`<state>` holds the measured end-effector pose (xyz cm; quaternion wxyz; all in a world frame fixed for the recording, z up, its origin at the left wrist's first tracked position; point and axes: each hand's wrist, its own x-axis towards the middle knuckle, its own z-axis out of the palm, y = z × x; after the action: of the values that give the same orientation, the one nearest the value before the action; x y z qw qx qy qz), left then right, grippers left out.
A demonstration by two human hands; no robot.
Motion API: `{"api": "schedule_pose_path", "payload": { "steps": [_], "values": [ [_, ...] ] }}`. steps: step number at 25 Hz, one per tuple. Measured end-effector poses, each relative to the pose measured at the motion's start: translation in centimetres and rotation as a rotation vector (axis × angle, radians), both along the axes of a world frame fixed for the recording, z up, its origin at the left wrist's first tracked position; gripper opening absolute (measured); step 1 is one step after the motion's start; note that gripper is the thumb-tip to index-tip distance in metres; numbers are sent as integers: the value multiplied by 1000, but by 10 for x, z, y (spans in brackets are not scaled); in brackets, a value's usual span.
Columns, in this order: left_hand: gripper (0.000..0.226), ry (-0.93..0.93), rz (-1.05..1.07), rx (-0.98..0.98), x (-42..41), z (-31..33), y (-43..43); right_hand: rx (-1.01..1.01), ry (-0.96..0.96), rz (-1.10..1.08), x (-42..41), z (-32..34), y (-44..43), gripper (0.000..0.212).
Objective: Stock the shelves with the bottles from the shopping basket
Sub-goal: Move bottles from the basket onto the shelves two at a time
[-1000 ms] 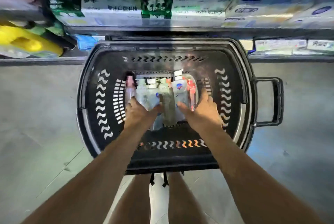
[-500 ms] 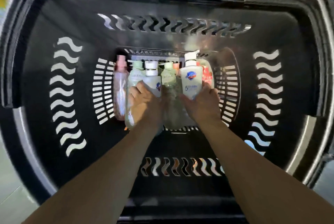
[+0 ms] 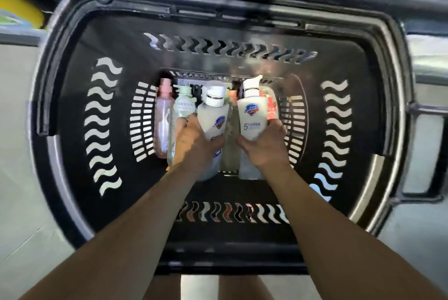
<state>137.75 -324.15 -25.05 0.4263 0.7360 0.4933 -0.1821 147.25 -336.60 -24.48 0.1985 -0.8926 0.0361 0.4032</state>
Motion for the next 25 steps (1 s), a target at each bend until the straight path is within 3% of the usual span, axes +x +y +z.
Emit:
{"api": "schedule_pose_path", "payload": {
  "steps": [4,10,19,22,25],
  "values": [
    [38,-317,209,-245,-6,80,16,57,19,-42,-5,75,0,71],
    [42,-507,476,-426,-16,262,40,206,-38,-13,-7,262,12,72],
    [19,-840,497,-349,-26,574,85,549,-307,111,-9,575,55,65],
    [30,-1002,476,-327,-22,652,96,690,-385,168,-8,655,67,70],
    [57,-1131,434,-277,-22,731,106,837,-486,201,-5,734,81,71]
  ]
}}
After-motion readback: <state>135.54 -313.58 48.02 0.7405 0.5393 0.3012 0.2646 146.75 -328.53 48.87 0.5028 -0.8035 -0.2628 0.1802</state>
